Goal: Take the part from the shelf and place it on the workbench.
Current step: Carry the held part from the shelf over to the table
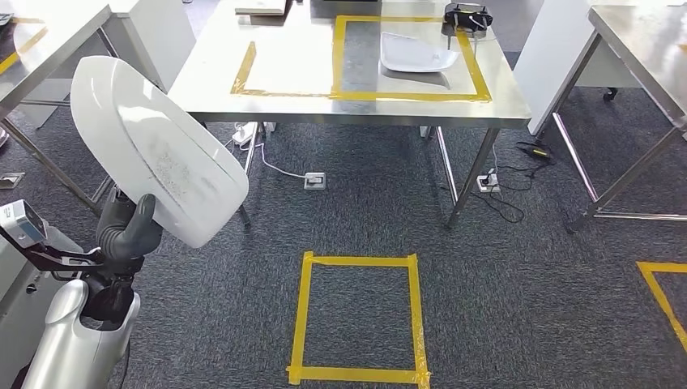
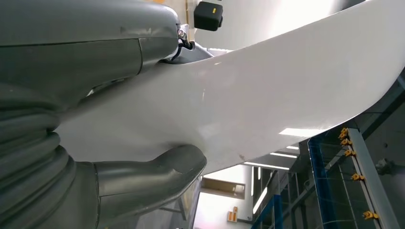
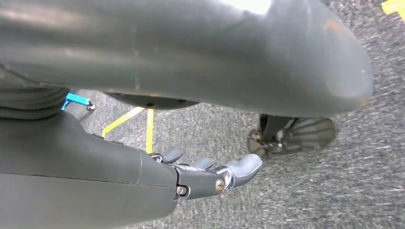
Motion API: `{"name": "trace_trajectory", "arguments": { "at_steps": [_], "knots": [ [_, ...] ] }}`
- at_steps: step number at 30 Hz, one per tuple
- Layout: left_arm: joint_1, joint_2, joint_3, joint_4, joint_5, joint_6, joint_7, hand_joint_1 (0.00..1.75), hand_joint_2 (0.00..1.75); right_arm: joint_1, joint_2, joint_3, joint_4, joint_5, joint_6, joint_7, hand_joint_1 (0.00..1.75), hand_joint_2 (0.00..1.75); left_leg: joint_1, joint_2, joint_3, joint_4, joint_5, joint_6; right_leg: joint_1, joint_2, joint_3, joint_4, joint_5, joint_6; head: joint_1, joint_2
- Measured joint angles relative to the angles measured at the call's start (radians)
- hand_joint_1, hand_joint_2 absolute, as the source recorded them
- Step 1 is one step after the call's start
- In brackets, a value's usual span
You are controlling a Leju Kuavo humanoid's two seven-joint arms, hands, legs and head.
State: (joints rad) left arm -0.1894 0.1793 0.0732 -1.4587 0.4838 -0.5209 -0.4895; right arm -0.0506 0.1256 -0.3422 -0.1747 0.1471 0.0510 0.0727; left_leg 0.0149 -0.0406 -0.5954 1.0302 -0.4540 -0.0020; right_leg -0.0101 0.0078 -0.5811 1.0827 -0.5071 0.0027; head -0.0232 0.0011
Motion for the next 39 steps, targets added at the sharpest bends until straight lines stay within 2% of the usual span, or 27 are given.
{"name": "trace_trajectory", "arguments": {
  "at_steps": [1,2,5,7,9,11,13,14,15,16,18,19,20,22,23,25,26,28,29,30,31,33,34,35,36,38,39],
  "knots": [
    [-0.001,0.0,0.0,0.0,0.0,0.0,-0.001,1.75,1.75,-0.001,0.001,-0.003,0.0,-0.001,0.0,0.001,0.0,0.0,-0.002,-0.002,-0.003,0.003,-0.001,-0.004,0.0,0.004,0.014,-0.037,0.011,-0.001,0.0,0.0],
    [-0.002,0.0,0.0,0.0,0.0,-0.001,-0.002,1.75,1.75,-0.001,0.002,-0.005,0.0,-0.001,-0.001,0.002,0.0,0.0,-0.004,-0.003,-0.006,0.004,-0.001,-0.003,0.0,0.007,0.016,-0.049,0.012,-0.002,0.0,0.0],
    [-0.003,0.002,0.0,0.002,0.004,-0.005,-0.008,1.75,1.75,-0.001,0.004,-0.012,0.0,-0.003,-0.008,0.006,0.0,0.0,-0.006,-0.003,-0.008,-0.001,0.004,0.002,0.0,0.005,0.013,-0.054,0.02,-0.006,-0.001,0.0],
    [-0.004,0.007,0.0,0.003,0.008,-0.01,-0.016,1.75,1.75,-0.002,0.008,-0.015,0.0,-0.004,-0.012,0.008,0.0,0.0,-0.008,-0.003,-0.002,-0.02,0.01,0.005,-0.002,0.005,0.019,-0.07,0.027,-0.005,-0.002,0.0],
    [-0.006,0.015,0.001,0.002,0.015,-0.016,-0.024,1.75,1.75,-0.003,0.011,-0.017,0.0,-0.007,-0.017,0.012,0.0,0.0,-0.001,0.0,0.034,-0.081,0.032,0.016,-0.001,0.005,0.03,-0.079,0.028,-0.003,-0.004,0.0],
    [-0.01,0.018,0.001,0.004,0.022,-0.021,-0.03,1.75,1.75,-0.004,0.012,-0.022,0.0,-0.011,-0.021,0.017,0.0,0.0,0.012,0.003,0.069,-0.136,0.058,0.018,0.001,0.005,0.009,-0.021,-0.007,0.002,-0.004,0.0],
    [-0.01,0.018,0.001,0.008,0.025,-0.023,-0.032,1.75,1.75,-0.003,0.012,-0.026,0.0,-0.013,-0.024,0.022,0.0,0.0,0.021,0.003,0.071,-0.143,0.061,0.008,-0.007,0.004,-0.052,0.092,-0.065,0.015,-0.002,0.0],
    [-0.008,0.017,0.001,0.011,0.025,-0.024,-0.032,1.75,1.75,-0.003,0.011,-0.028,0.0,-0.014,-0.025,0.023,0.0,0.0,0.026,0.003,0.068,-0.139,0.057,0.0,-0.014,0.003,-0.075,0.132,-0.078,0.023,-0.001,0.0],
    [-0.005,0.017,0.0,0.014,0.026,-0.024,-0.033,1.75,1.75,-0.002,0.011,-0.03,0.0,-0.015,-0.025,0.024,0.0,0.0,0.034,0.002,0.065,-0.131,0.051,-0.01,-0.022,0.002,-0.081,0.139,-0.071,0.034,-0.001,0.0],
    [-0.004,0.016,0.0,0.016,0.026,-0.024,-0.033,1.75,1.75,-0.002,0.011,-0.032,0.0,-0.016,-0.026,0.025,0.0,0.0,0.043,0.001,0.06,-0.118,0.043,-0.022,-0.031,0.001,-0.066,0.108,-0.047,0.045,-0.001,0.0],
    [-0.004,0.017,0.0,0.018,0.026,-0.024,-0.033,1.75,1.75,-0.001,0.013,-0.034,0.0,-0.018,-0.027,0.026,0.0,0.0,0.06,-0.001,0.045,-0.075,0.017,-0.054,-0.048,0.003,-0.016,0.006,0.004,0.074,0.002,0.0],
    [-0.004,0.019,0.0,0.017,0.027,-0.024,-0.033,1.75,1.75,-0.002,0.014,-0.035,0.0,-0.019,-0.027,0.027,0.0,0.0,0.063,-0.001,0.034,-0.05,-0.001,-0.071,-0.052,0.006,-0.002,-0.02,0.009,0.073,0.008,0.0],
    [-0.005,0.021,0.0,0.015,0.027,-0.025,-0.033,1.75,1.75,-0.002,0.016,-0.036,0.0,-0.019,-0.026,0.027,0.0,0.0,0.063,-0.002,0.025,-0.031,-0.016,-0.084,-0.053,0.01,-0.001,-0.023,0.001,0.064,0.011,0.0],
    [-0.005,0.028,0.001,0.012,0.029,-0.027,-0.034,1.75,1.75,0.0,0.017,-0.038,0.0,-0.019,-0.025,0.027,0.0,0.0,0.062,-0.003,0.022,-0.017,-0.034,-0.098,-0.05,0.011,-0.008,0.003,-0.022,0.025,0.01,0.0],
    [-0.005,0.031,0.001,0.011,0.029,-0.028,-0.035,1.75,1.75,0.001,0.017,-0.038,0.0,-0.019,-0.025,0.026,0.0,0.0,0.063,-0.001,0.027,-0.017,-0.035,-0.1,-0.049,0.009,-0.006,0.007,-0.028,0.011,0.004,0.0],
    [-0.004,0.038,0.001,0.011,0.03,-0.028,-0.036,1.75,1.75,0.002,0.019,-0.04,0.0,-0.019,-0.024,0.024,0.0,0.0,0.061,0.019,0.011,0.025,-0.048,-0.094,-0.043,0.004,0.01,0.008,-0.038,-0.007,-0.006,0.0],
    [-0.004,0.04,0.001,0.012,0.03,-0.027,-0.036,1.75,1.75,0.003,0.019,-0.04,0.0,-0.019,-0.024,0.022,0.0,0.0,0.057,0.032,-0.017,0.077,-0.064,-0.088,-0.038,0.001,0.02,0.004,-0.043,-0.014,-0.012,0.0],
    [-0.004,0.043,0.001,0.013,0.03,-0.027,-0.036,1.75,1.75,0.004,0.02,-0.041,0.0,-0.019,-0.024,0.021,0.0,0.0,0.042,0.045,-0.111,0.222,-0.104,-0.073,-0.026,-0.005,0.042,-0.005,-0.055,-0.023,-0.017,0.0],
    [-0.003,0.043,0.001,0.014,0.03,-0.027,-0.036,1.75,1.75,0.004,0.02,-0.041,0.0,-0.019,-0.024,0.021,0.0,0.0,0.034,0.045,-0.156,0.277,-0.108,-0.063,-0.019,-0.008,0.055,-0.011,-0.062,-0.026,-0.018,0.0],
    [-0.002,0.043,0.0,0.015,0.03,-0.027,-0.035,1.75,1.75,0.005,0.02,-0.041,0.0,-0.019,-0.024,0.02,0.0,0.0,0.024,0.044,-0.187,0.299,-0.092,-0.05,-0.011,-0.009,0.07,-0.017,-0.07,-0.029,-0.019,0.0],
    [-0.001,0.043,0.0,0.015,0.03,-0.027,-0.035,1.75,1.75,0.006,0.02,-0.041,0.0,-0.019,-0.024,0.02,0.0,0.0,0.014,0.044,-0.197,0.281,-0.054,-0.033,-0.003,-0.009,0.089,-0.025,-0.08,-0.032,-0.019,0.0],
    [0.0,0.044,0.0,0.016,0.03,-0.027,-0.036,1.75,1.75,0.01,0.022,-0.041,0.001,-0.019,-0.023,0.02,0.0,0.0,-0.011,0.043,-0.168,0.156,0.055,0.01,0.008,-0.01,0.133,-0.047,-0.099,-0.038,-0.019,0.0],
    [0.001,0.046,0.0,0.016,0.03,-0.027,-0.036,1.75,1.75,0.011,0.024,-0.041,0.002,-0.019,-0.023,0.019,0.0,0.0,-0.023,0.044,-0.146,0.099,0.091,0.03,0.013,-0.009,0.15,-0.06,-0.107,-0.038,-0.015,0.0],
    [0.002,0.048,0.0,0.016,0.03,-0.027,-0.036,1.75,1.75,0.011,0.025,-0.041,0.003,-0.019,-0.023,0.019,0.0,0.0,-0.034,0.045,-0.126,0.055,0.108,0.046,0.012,-0.009,0.164,-0.074,-0.113,-0.036,-0.012,0.0],
    [0.002,0.05,0.0,0.015,0.031,-0.026,-0.036,1.75,1.75,0.011,0.027,-0.041,0.004,-0.02,-0.023,0.019,0.0,0.0,-0.042,0.047,-0.109,0.029,0.103,0.056,0.011,-0.01,0.178,-0.086,-0.116,-0.033,-0.011,0.0],
    [0.0,0.053,0.0,0.011,0.031,-0.026,-0.036,1.75,1.75,0.007,0.027,-0.042,0.004,-0.02,-0.022,0.019,0.0,0.0,-0.044,0.046,-0.076,-0.004,0.072,0.055,0.009,-0.015,0.191,-0.083,-0.102,-0.021,-0.013,0.0],
    [0.0,0.054,0.0,0.009,0.031,-0.026,-0.037,1.75,1.75,0.006,0.027,-0.042,0.004,-0.02,-0.023,0.018,0.0,0.0,-0.04,0.043,-0.056,-0.021,0.059,0.051,0.009,-0.016,0.181,-0.05,-0.082,-0.016,-0.013,0.0]
  ]
}}
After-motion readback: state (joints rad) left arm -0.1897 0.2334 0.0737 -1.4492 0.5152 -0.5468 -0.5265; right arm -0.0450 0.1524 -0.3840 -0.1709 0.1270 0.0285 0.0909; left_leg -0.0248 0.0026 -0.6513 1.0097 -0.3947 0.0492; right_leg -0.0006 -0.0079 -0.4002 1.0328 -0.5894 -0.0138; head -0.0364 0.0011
